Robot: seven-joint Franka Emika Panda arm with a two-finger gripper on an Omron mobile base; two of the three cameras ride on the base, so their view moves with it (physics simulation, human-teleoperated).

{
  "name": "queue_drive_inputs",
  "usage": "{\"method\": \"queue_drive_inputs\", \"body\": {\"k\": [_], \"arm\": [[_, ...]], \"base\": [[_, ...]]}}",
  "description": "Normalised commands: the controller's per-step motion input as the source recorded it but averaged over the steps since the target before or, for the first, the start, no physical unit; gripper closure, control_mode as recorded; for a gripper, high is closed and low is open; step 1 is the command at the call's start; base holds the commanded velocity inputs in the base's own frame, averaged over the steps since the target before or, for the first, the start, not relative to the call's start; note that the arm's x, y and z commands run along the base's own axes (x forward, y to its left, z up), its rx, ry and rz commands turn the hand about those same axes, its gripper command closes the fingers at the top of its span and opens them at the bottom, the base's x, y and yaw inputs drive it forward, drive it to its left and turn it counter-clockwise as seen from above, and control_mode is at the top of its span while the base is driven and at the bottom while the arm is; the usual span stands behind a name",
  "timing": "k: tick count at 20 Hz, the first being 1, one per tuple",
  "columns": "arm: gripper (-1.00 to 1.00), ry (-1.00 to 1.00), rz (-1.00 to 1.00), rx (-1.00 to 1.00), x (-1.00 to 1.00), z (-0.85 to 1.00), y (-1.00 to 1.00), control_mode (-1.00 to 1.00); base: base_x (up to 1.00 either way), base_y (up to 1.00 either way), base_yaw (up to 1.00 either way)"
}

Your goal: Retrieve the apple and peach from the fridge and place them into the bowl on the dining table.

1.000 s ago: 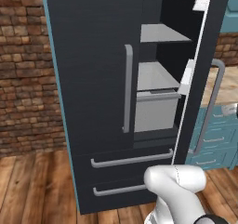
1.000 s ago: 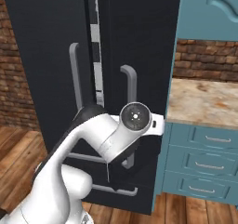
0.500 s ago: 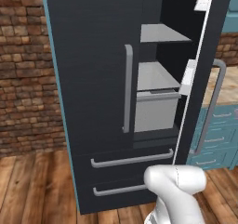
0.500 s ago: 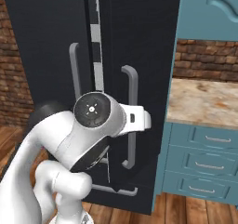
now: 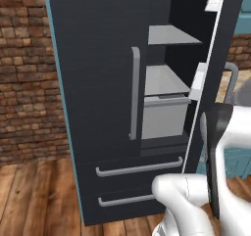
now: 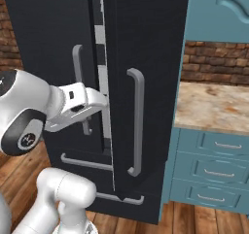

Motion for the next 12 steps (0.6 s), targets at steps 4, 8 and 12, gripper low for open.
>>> {"method": "queue_drive_inputs", "body": {"k": [4,8,12], "arm": [[-1.00,0.24,0.00,-0.29,0.24,0.09,0.88,-1.00],[-1.00,0.09,0.00,-0.33,0.15,0.17,0.51,-1.00],[-1.00,0.00,0.00,-0.32,0.61,0.32,0.03,-1.00]], "base": [[0.00,0.00,0.00],[0.00,0.00,0.00],[0.00,0.00,0.00]]}}
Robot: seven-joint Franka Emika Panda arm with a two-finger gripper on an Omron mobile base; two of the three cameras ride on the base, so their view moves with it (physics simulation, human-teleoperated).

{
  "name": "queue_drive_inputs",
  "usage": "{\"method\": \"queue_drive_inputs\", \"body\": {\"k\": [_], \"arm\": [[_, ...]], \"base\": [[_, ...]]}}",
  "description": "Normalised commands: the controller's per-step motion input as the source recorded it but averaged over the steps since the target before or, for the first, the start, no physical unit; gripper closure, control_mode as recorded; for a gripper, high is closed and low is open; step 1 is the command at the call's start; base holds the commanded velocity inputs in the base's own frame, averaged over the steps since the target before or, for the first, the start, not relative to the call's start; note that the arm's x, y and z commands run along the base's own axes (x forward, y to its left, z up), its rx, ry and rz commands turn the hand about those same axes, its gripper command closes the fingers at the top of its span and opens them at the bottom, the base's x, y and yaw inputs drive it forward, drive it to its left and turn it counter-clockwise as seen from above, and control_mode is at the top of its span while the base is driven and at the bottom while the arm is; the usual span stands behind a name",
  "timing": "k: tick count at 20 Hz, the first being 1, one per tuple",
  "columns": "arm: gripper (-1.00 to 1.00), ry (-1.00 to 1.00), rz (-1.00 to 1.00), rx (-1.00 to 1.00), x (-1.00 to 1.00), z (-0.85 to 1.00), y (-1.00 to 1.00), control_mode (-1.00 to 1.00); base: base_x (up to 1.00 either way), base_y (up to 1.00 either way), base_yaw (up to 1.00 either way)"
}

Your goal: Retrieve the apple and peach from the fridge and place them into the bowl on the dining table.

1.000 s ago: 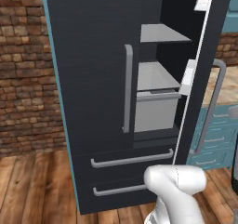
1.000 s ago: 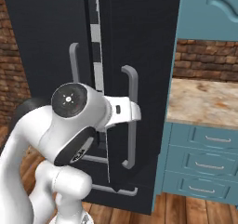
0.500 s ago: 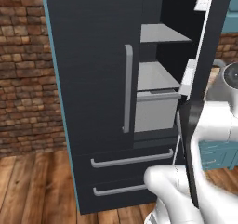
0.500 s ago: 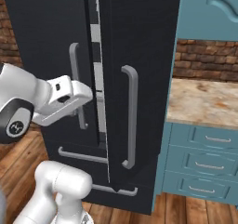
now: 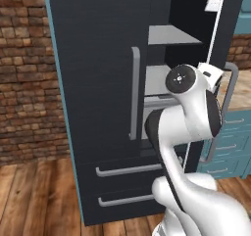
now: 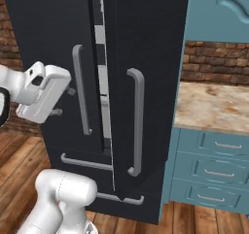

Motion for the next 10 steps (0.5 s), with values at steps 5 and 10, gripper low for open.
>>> {"method": "queue_drive_inputs", "body": {"k": [5,10], "arm": [[-1.00,0.00,0.00,-0.26,0.94,0.30,0.00,-1.00],[-1.00,0.14,0.01,-0.07,1.00,0.27,-0.05,-1.00]], "base": [[0.00,0.00,0.00],[0.00,0.00,0.00]]}}
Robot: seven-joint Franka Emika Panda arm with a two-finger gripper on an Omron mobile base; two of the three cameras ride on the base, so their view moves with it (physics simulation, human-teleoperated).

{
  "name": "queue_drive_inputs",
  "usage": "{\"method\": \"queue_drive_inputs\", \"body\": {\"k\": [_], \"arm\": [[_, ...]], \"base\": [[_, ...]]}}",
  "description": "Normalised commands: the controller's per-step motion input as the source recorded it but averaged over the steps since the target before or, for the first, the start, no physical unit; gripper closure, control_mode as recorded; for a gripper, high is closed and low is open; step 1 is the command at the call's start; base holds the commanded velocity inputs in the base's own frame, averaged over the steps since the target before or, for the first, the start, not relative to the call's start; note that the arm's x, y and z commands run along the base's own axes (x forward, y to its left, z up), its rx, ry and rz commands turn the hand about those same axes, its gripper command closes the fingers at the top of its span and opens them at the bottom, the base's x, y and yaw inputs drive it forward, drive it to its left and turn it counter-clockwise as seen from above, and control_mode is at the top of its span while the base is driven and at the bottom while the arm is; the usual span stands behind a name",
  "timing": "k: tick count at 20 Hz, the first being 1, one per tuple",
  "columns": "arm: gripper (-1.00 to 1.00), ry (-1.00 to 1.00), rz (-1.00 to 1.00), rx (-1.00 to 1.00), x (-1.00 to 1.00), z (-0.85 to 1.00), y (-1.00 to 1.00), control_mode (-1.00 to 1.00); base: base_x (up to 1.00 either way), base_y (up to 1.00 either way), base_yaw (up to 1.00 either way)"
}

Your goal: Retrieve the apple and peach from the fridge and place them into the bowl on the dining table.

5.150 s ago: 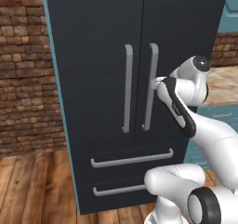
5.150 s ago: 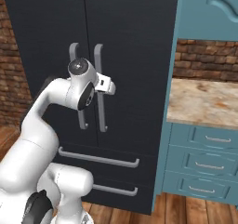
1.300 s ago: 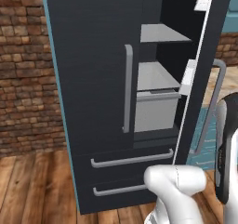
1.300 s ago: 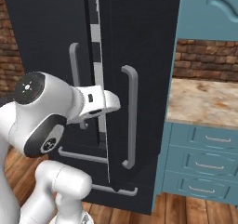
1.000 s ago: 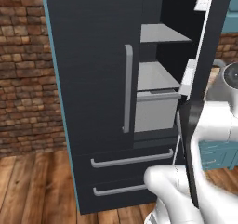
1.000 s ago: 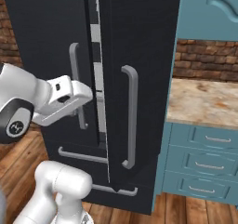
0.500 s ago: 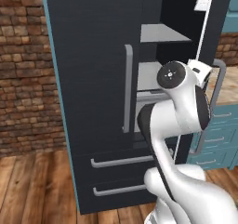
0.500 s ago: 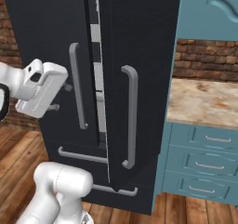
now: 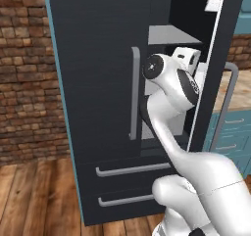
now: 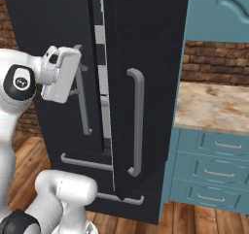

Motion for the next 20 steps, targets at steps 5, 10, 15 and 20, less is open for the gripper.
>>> {"method": "queue_drive_inputs", "body": {"k": [5,10,15,20], "arm": [[-1.00,0.07,0.02,0.00,0.62,0.07,-0.41,-1.00],[-1.00,0.01,0.00,-0.01,0.77,-0.03,-0.47,-1.00],[-1.00,0.05,0.00,0.00,0.96,-0.11,-0.41,-1.00],[-1.00,0.01,-0.08,-0.01,-0.34,-0.01,-0.73,-1.00]], "base": [[0.00,0.00,0.00],[0.00,0.00,0.00],[0.00,0.00,0.00],[0.00,0.00,0.00]]}}
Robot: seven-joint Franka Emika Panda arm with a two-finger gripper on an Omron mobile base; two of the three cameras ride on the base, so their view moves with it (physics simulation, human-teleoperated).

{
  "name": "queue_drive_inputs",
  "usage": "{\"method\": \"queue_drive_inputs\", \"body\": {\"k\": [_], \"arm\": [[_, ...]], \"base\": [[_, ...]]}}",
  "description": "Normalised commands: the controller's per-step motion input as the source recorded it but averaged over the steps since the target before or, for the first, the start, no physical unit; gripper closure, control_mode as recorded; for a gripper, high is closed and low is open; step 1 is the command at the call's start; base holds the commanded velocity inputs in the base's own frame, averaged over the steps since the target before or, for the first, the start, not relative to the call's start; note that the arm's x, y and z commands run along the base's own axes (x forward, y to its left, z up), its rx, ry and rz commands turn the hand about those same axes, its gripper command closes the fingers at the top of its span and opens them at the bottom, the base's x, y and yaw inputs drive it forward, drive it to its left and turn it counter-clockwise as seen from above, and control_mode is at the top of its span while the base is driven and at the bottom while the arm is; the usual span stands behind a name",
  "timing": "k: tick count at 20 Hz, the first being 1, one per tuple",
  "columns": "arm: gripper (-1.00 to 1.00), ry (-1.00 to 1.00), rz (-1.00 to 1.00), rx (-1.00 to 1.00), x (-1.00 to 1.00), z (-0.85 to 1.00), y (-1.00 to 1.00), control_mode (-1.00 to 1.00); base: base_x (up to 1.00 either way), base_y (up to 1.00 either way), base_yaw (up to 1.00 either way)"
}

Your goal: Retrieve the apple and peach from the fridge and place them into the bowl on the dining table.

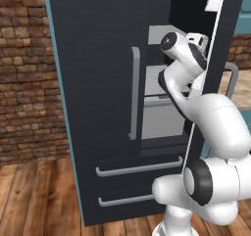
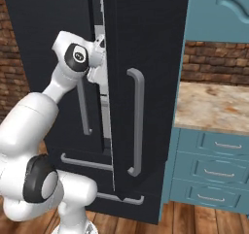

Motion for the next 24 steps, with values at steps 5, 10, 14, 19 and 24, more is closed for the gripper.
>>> {"method": "queue_drive_inputs", "body": {"k": [5,10,14,19,24], "arm": [[-1.00,0.00,-0.20,0.00,-1.00,0.00,-1.00,-1.00],[-1.00,-0.05,-0.15,0.00,-0.60,0.12,-0.83,-1.00],[-1.00,-0.20,-0.02,0.06,-0.36,0.56,-0.01,-1.00],[-1.00,-0.28,-0.09,0.35,-0.35,0.25,0.77,-1.00],[-1.00,-0.31,-0.08,0.59,-0.47,0.00,0.92,-1.00]], "base": [[0.00,0.00,0.00],[0.00,0.00,0.00],[0.00,0.00,0.00],[0.00,0.00,0.00],[0.00,0.00,0.00]]}}
